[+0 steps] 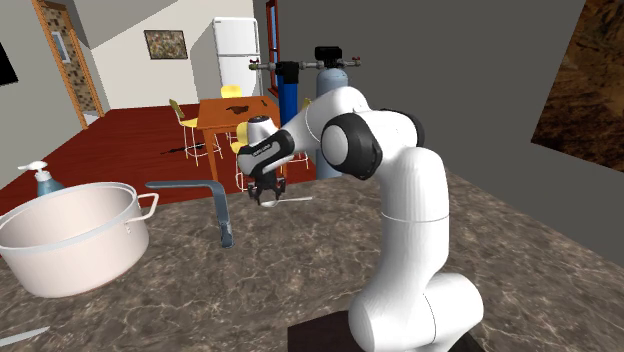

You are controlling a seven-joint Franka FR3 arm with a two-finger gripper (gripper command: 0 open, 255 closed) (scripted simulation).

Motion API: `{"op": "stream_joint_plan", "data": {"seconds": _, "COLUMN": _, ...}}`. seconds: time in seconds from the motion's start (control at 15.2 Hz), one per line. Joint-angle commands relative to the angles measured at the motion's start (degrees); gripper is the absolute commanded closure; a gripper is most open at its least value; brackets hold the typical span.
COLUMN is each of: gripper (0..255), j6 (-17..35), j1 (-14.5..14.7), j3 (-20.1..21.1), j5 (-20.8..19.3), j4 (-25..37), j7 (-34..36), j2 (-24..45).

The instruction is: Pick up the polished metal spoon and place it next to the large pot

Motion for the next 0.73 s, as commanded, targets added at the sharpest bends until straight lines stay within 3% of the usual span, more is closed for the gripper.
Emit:
{"op": "stream_joint_plan", "data": {"seconds": 0.0, "gripper": 255, "j6": -1.11, "j1": -0.22, "j3": 0.17, "j5": 0.54, "j4": 0.36, "j7": -0.51, "j2": -0.82}}
{"op": "stream_joint_plan", "data": {"seconds": 0.66, "gripper": 255, "j6": -7.77, "j1": -0.55, "j3": 0.82, "j5": 2.52, "j4": 4.58, "j7": -2.23, "j2": -3.56}}
